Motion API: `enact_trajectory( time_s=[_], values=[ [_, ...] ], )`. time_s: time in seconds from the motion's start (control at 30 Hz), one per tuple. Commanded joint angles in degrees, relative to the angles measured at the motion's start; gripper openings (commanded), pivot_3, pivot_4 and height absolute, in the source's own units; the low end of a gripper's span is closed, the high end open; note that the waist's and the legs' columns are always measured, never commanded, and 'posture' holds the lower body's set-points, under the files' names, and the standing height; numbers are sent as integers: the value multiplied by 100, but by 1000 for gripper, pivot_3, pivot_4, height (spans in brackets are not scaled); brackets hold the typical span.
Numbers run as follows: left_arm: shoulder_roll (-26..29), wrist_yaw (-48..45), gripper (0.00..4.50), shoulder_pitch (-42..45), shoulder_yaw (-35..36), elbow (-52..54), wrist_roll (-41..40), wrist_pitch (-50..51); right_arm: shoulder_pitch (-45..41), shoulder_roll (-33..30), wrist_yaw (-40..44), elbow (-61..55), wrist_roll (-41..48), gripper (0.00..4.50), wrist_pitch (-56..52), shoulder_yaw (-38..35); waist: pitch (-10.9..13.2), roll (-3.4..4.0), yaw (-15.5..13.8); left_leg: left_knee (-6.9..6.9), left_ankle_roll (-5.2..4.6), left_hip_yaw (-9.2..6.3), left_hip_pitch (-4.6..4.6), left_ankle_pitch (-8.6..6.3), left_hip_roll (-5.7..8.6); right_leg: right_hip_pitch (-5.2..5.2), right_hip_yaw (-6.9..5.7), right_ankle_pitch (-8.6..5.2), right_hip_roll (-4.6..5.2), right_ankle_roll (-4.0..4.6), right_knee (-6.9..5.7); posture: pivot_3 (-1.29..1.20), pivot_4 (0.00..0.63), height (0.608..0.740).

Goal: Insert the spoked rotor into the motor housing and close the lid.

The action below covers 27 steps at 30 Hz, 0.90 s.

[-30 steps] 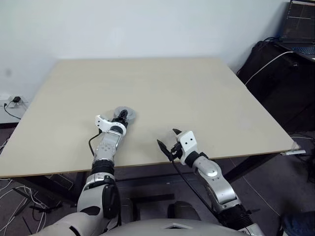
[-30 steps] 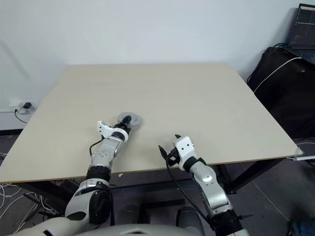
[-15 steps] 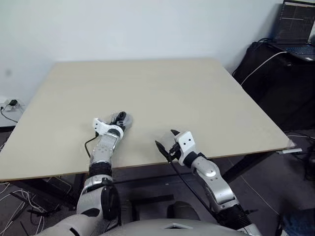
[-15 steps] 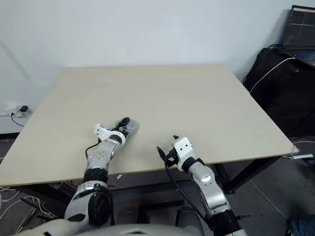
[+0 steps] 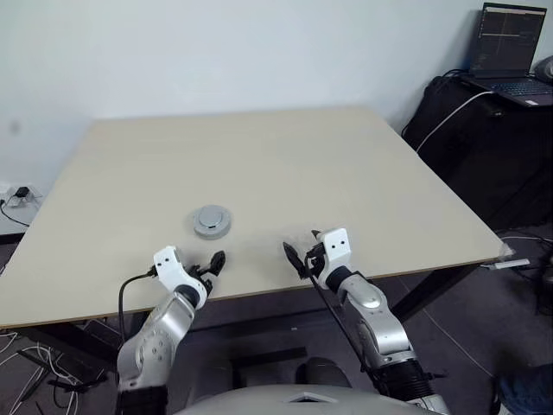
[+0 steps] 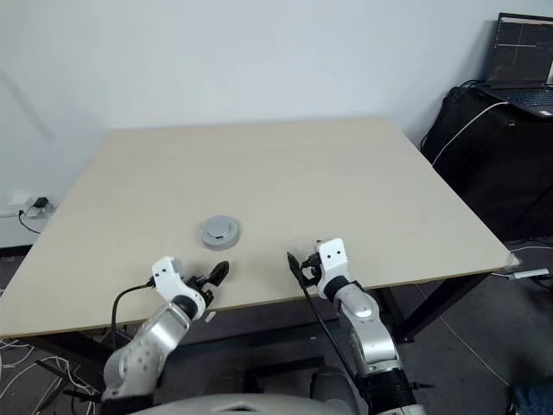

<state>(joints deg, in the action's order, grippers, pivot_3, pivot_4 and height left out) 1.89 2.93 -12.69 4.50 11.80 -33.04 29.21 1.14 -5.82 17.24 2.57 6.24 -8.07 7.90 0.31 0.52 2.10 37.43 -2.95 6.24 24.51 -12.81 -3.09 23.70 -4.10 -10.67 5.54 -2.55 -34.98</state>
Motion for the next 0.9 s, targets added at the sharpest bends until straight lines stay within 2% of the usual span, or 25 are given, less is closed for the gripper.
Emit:
enact_trajectory(
  time_s=[0.03, 0.13, 0.27, 0.4, 0.67, 0.9],
  values=[
    [140, 142, 4476, -247, -448, 221, 1479, -1369, 40, 88, -190, -97, 22, 4500, 183, -195, 4, 2, -24, -7, 1, 1, 2, 0, 0, 5, 0, 1, 1, 1, 0, 0, 0, 740],
    [143, 303, 4476, -480, -618, 26, 2381, -2439, 137, 124, -377, -90, -138, 4500, 461, -256, 13, 16, -94, -24, 5, 6, 10, 1, 1, 23, 0, 1, 4, 2, 0, 0, 0, 740],
    [184, 323, 4476, -704, -766, -132, 3128, -3474, 228, 166, -518, -116, -150, 4500, 692, -374, 18, 29, -135, -37, 5, 27, 22, 1, 1, 50, 20, 0, 5, 3, 2, 0, 0, 740],
    [48, 366, 4476, -803, -724, -158, 3295, -3907, 294, 107, -564, -107, -154, 4500, 807, -447, 20, 25, -144, -36, 5, 40, 37, 1, 1, 70, 33, -1, 6, 2, 5, 0, 0, 740],
    [-246, 428, 4476, -745, -552, -253, 3342, -4082, 280, 211, -571, 41, -18, 4500, 867, -616, 25, 19, -137, -35, 4, 41, 39, 1, -1, 75, 34, -1, 3, 1, 3, 0, 0, 740],
    [-291, 303, 4476, -729, -489, -300, 3336, -4127, 280, 355, -577, 162, 11, 4500, 993, -676, 26, 18, -137, -31, 4, 42, 39, 1, -1, 74, 35, -1, 3, 1, 3, 0, 0, 740]
  ],
)
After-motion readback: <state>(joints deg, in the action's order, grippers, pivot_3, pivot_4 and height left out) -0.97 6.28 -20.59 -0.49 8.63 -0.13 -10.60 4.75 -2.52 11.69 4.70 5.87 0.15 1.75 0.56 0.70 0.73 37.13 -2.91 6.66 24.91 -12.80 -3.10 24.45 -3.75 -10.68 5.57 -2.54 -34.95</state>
